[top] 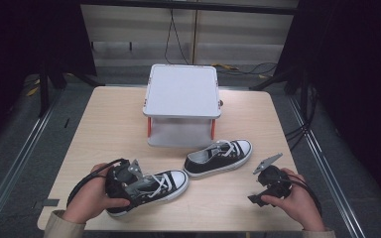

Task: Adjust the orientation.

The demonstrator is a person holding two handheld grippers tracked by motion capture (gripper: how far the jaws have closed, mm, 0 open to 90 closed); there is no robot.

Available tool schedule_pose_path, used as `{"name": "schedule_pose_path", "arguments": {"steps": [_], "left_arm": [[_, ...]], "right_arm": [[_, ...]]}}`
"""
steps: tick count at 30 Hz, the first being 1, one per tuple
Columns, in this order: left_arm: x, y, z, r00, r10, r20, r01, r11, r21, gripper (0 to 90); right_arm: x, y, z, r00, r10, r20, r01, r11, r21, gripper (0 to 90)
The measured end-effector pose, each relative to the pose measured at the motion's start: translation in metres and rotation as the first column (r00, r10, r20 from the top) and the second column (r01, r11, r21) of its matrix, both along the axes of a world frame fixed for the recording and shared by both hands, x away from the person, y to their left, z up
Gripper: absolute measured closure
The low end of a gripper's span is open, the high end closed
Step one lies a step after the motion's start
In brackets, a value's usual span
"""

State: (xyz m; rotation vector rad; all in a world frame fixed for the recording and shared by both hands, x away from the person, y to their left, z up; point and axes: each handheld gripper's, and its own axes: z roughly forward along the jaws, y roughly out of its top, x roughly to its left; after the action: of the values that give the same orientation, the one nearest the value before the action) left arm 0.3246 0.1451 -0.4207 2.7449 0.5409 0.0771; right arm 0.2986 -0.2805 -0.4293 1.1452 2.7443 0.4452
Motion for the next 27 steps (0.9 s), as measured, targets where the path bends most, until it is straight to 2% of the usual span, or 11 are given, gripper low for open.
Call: {"name": "schedule_pose_path", "arguments": {"steps": [2, 5, 6, 8, 9, 12, 16, 18, 23, 24, 27], "left_arm": [[0.002, -0.005, -0.002, 0.9998, -0.008, -0.016, 0.008, 1.0000, 0.001, 26.0], [0.005, -0.010, -0.001, 0.9999, -0.016, 0.004, 0.016, 0.9999, 0.005, 29.1], [0.006, -0.012, -0.001, 0.9998, -0.016, -0.008, 0.016, 0.9998, 0.009, 43.5], [0.009, -0.017, -0.001, 0.9988, -0.042, -0.026, 0.043, 0.9985, 0.035, 47.4], [0.010, -0.019, -0.001, 0.9987, -0.038, -0.035, 0.040, 0.9983, 0.042, 55.1], [0.012, -0.023, 0.000, 0.9977, -0.042, -0.054, 0.046, 0.9956, 0.082, 61.0], [0.014, -0.029, 0.003, 0.9964, 0.019, -0.083, -0.008, 0.9916, 0.129, 75.6], [0.014, -0.030, 0.004, 0.9966, 0.012, -0.082, -0.002, 0.9918, 0.128, 76.7], [0.014, -0.026, 0.020, 0.9938, 0.052, -0.098, -0.046, 0.9967, 0.067, 81.8], [0.014, -0.026, 0.024, 0.9957, 0.057, -0.072, -0.052, 0.9955, 0.079, 82.2], [0.017, -0.024, 0.034, 0.9917, 0.091, -0.091, -0.082, 0.9925, 0.091, 84.0]], "right_arm": [[-0.001, 0.000, -0.001, 1.0000, 0.003, -0.001, -0.003, 1.000, 0.002, 27.1], [-0.001, -0.001, -0.002, 1.0000, -0.003, -0.005, 0.003, 1.000, 0.003, 27.1], [-0.001, -0.001, -0.002, 1.0000, -0.005, -0.005, 0.005, 1.000, 0.003, 27.1], [-0.001, -0.002, -0.002, 1.0000, -0.006, -0.007, 0.006, 1.000, 0.004, 27.1], [-0.001, -0.002, -0.002, 1.0000, -0.006, -0.005, 0.006, 1.000, 0.005, 27.1], [0.000, -0.002, -0.003, 1.0000, -0.005, -0.005, 0.005, 1.000, 0.008, 27.1], [0.001, -0.002, -0.003, 1.0000, -0.003, -0.004, 0.003, 1.000, 0.007, 27.3], [0.001, -0.002, -0.003, 1.0000, -0.002, -0.001, 0.003, 1.000, 0.007, 27.3], [0.002, -0.002, -0.001, 0.9999, -0.003, 0.013, 0.003, 1.000, 0.011, 27.3], [0.002, -0.002, -0.001, 0.9999, -0.007, 0.013, 0.007, 1.000, 0.013, 27.3], [0.002, -0.003, 0.000, 0.9998, -0.008, 0.015, 0.008, 1.000, 0.013, 27.3]]}}
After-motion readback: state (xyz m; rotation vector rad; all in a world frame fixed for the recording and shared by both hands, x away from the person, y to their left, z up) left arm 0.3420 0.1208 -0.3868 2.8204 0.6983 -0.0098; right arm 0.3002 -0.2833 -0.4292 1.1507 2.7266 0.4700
